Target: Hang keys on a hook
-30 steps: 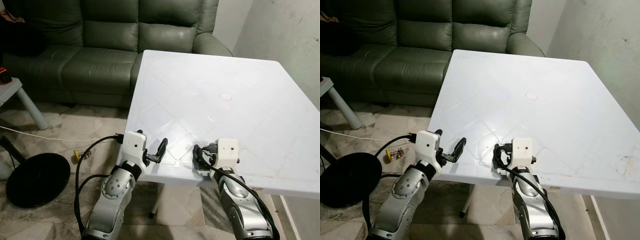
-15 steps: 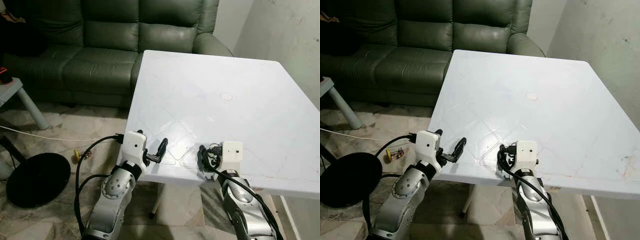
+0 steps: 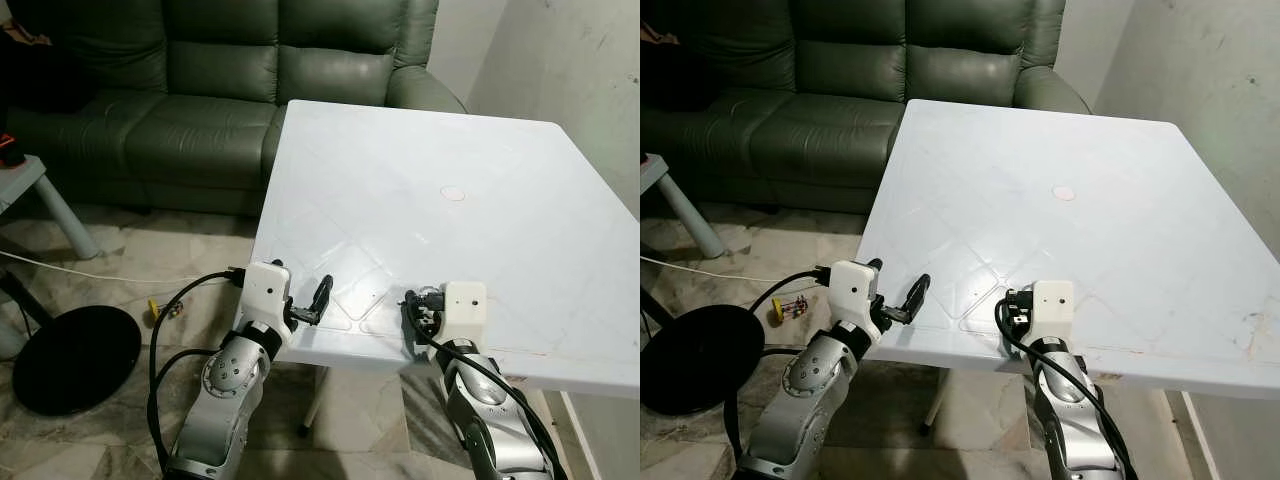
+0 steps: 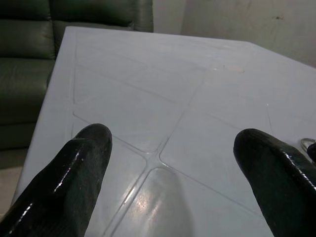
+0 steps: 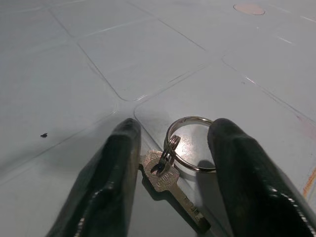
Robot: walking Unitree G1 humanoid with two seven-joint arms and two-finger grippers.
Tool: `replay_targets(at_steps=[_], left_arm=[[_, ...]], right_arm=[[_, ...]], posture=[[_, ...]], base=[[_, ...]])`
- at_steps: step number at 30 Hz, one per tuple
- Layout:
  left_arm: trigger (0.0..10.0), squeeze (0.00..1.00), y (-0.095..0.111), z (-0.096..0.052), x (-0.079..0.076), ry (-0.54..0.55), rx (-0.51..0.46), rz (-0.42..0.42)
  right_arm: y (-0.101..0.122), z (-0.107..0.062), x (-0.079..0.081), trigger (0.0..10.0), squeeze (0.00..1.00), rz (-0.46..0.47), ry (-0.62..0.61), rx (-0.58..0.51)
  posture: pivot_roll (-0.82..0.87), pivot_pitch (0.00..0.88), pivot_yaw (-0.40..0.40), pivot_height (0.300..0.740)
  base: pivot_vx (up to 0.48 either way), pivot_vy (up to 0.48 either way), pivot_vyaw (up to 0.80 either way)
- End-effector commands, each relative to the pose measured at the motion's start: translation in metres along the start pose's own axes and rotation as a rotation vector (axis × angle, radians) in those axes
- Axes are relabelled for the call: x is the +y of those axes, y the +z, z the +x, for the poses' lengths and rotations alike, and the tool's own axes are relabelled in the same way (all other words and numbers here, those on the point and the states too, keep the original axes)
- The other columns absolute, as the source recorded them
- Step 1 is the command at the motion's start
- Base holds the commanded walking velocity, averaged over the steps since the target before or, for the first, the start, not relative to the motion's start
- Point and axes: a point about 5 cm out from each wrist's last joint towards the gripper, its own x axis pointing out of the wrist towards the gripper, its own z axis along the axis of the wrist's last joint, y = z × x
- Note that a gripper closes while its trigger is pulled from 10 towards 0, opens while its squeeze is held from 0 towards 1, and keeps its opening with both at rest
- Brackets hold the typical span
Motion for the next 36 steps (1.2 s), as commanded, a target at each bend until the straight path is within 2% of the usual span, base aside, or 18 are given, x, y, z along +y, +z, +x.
replay_targets(at_steps=[1, 2, 4, 6, 9, 10, 11, 12, 13, 14, 15, 18, 19, 22, 31, 32, 33, 36], left_arm=[[10.0, 0.00, 0.003, -0.001, -0.001, 0.000, -0.008, -0.006], [10.0, 0.00, 0.003, -0.001, -0.001, 0.001, -0.008, -0.007], [10.0, 0.00, 0.003, -0.001, -0.001, 0.004, -0.007, -0.007], [10.0, 0.00, 0.003, -0.001, 0.000, 0.007, -0.007, -0.007], [10.0, 0.00, 0.003, -0.001, 0.000, 0.011, -0.007, -0.009], [10.0, 0.00, 0.003, -0.001, 0.000, 0.013, -0.006, -0.009], [10.0, 0.00, 0.003, -0.001, 0.001, 0.014, -0.006, -0.010], [10.0, 0.00, 0.003, -0.001, 0.001, 0.014, -0.006, -0.010], [10.0, 0.00, 0.003, -0.002, 0.001, 0.016, -0.006, -0.011], [10.0, 0.00, 0.003, -0.002, 0.001, 0.017, -0.006, -0.011], [10.0, 0.00, 0.003, -0.002, 0.001, 0.018, -0.006, -0.011], [10.0, 0.00, 0.003, -0.003, 0.002, 0.020, -0.006, -0.013], [10.0, 0.00, 0.004, -0.002, 0.002, 0.022, -0.006, -0.013], [10.0, 0.00, 0.004, -0.002, 0.002, 0.025, -0.006, -0.014], [10.0, 0.00, 0.005, -0.002, 0.004, 0.037, -0.009, -0.016], [10.0, 0.00, 0.006, 0.000, 0.006, 0.047, -0.015, -0.012], [10.0, 0.00, 0.007, 0.001, 0.008, 0.052, -0.019, -0.013], [10.0, 0.00, 0.011, 0.004, 0.012, 0.059, -0.029, -0.014]], right_arm=[[0.002, -0.001, -0.004, 1.9, 0.00, -0.008, -0.009, -0.004], [0.002, -0.002, -0.004, 1.9, 0.00, -0.010, -0.009, -0.005], [0.002, -0.003, -0.005, 0.8, 0.00, -0.013, -0.006, -0.002], [0.002, -0.003, -0.005, 1.2, 0.00, -0.018, -0.005, -0.002], [0.001, -0.003, -0.005, 0.9, 0.00, -0.020, -0.005, 0.003], [0.001, -0.003, -0.006, 1.6, 0.00, -0.022, -0.007, 0.006], [0.001, -0.003, -0.006, 0.4, 0.00, -0.020, -0.005, 0.007], [0.001, -0.003, -0.006, 0.4, 0.00, -0.020, -0.005, 0.007], [0.000, -0.004, -0.006, 1.5, 0.00, -0.028, -0.002, 0.008], [0.000, -0.005, -0.006, 1.7, 0.00, -0.026, 0.005, 0.011], [0.000, -0.006, -0.006, 0.7, 0.00, -0.032, 0.008, 0.010], [-0.001, -0.007, -0.006, 1.4, 0.00, -0.038, 0.010, 0.018], [-0.002, -0.008, -0.006, 0.4, 0.00, -0.040, 0.018, 0.019], [-0.001, -0.010, -0.006, 0.0, 0.00, -0.049, 0.026, 0.007], [0.009, -0.011, -0.007, 0.0, 0.00, 0.011, 0.032, -0.050], [0.016, -0.008, -0.009, 2.8, 0.00, 0.053, 0.008, -0.079], [0.022, -0.009, -0.009, 0.0, 0.00, 0.082, 0.005, -0.122], [0.035, -0.008, -0.010, 0.0, 0.00, 0.133, -0.009, -0.189]], posture=[[0.05, 0.066, -0.078, 0.740], [0.05, 0.066, -0.078, 0.740], [0.05, 0.069, -0.078, 0.740], [0.05, 0.069, -0.079, 0.740], [0.05, 0.071, -0.079, 0.740], [0.05, 0.071, -0.079, 0.740], [0.05, 0.073, -0.080, 0.740], [0.05, 0.073, -0.080, 0.740], [0.05, 0.073, -0.082, 0.740], [0.05, 0.076, -0.081, 0.740], [0.05, 0.076, -0.081, 0.740], [0.05, 0.078, -0.083, 0.740], [0.05, 0.081, -0.083, 0.740], [0.05, 0.080, -0.084, 0.740], [0.06, 0.078, -0.083, 0.740], [0.06, 0.075, -0.081, 0.740], [0.06, 0.074, -0.081, 0.740], [0.06, 0.070, -0.079, 0.740]], base=[[0.000, 0.000, 0.00], [0.000, 0.000, 0.00], [0.000, 0.000, 0.00], [0.000, 0.000, 0.00], [0.000, 0.000, 0.00], [0.000, 0.000, 0.00], [0.000, 0.000, 0.00], [0.000, 0.000, 0.00], [0.000, 0.000, 0.00], [0.000, 0.000, 0.00], [0.000, 0.000, 0.00], [0.000, 0.000, 0.00], [0.000, 0.000, 0.00], [0.000, 0.000, 0.00], [0.000, 0.000, 0.00], [0.000, 0.000, 0.00], [0.000, 0.000, 0.00], [0.000, 0.000, 0.00]])
